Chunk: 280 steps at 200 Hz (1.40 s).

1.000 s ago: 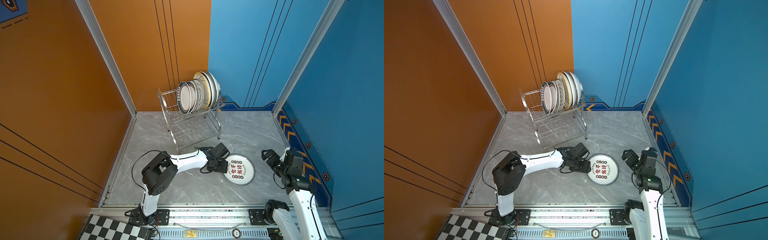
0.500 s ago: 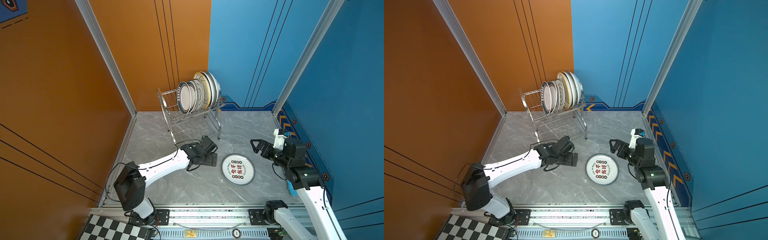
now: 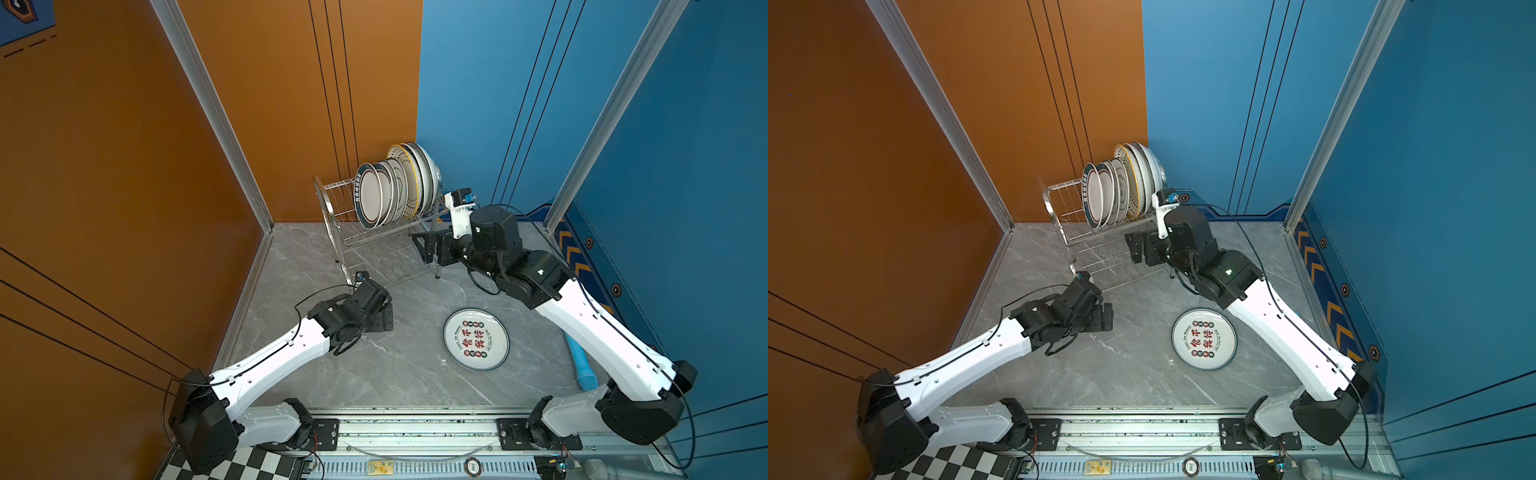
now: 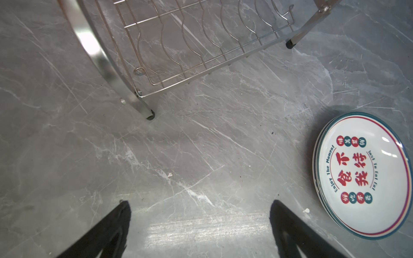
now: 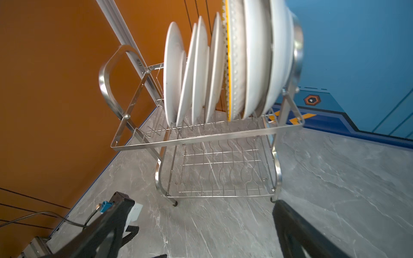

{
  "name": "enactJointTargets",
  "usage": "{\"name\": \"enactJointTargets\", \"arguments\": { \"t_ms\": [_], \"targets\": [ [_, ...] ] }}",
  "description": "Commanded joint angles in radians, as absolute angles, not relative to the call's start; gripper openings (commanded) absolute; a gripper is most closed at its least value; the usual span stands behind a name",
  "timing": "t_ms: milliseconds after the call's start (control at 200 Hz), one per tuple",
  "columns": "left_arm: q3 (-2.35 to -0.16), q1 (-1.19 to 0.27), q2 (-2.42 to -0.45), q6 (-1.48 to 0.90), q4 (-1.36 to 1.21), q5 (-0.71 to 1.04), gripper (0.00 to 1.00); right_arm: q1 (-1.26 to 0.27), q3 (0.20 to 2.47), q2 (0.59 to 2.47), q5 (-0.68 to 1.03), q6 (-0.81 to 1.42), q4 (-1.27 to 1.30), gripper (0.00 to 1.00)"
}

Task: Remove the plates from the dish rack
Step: 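Draw the left gripper back while the right gripper reaches to the rack, then lower the right gripper onto the rim of the nearest green-rimmed plate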

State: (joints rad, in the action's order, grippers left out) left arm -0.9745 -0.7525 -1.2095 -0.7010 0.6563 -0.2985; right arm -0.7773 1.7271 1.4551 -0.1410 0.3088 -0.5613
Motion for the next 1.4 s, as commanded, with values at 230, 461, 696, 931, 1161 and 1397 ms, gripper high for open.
{"name": "enactJointTargets", "arguments": {
  "t_ms": [230, 461, 696, 931, 1161, 1397],
  "targets": [
    [-0.916, -0.670, -1.074, -0.794, 0.716, -0.344, 0.98, -0.843, 2.039, 1.663, -0.121, 0.313, -0.502, 1.00],
    [-0.852, -0.603, -0.987, -0.752, 0.699, -0.287, 0.98, -0.849, 2.121, 1.766, -0.055, 0.338, -0.420, 1.00],
    [-0.829, -0.597, -0.898, -0.738, 0.721, -0.337, 0.98, -0.850, 2.213, 1.857, -0.061, 0.347, -0.407, 1.00],
    [-0.830, -0.581, -0.898, -0.764, 0.763, -0.322, 0.98, -0.846, 2.291, 1.953, -0.113, 0.346, -0.410, 1.00],
    [-0.824, -0.579, -0.891, -0.753, 0.765, -0.302, 0.98, -0.847, 2.317, 1.995, -0.158, 0.324, -0.390, 1.00],
    [-0.815, -0.574, -0.880, -0.747, 0.764, -0.297, 0.98, -0.846, 2.362, 2.050, -0.189, 0.317, -0.392, 1.00]
  ]
}}
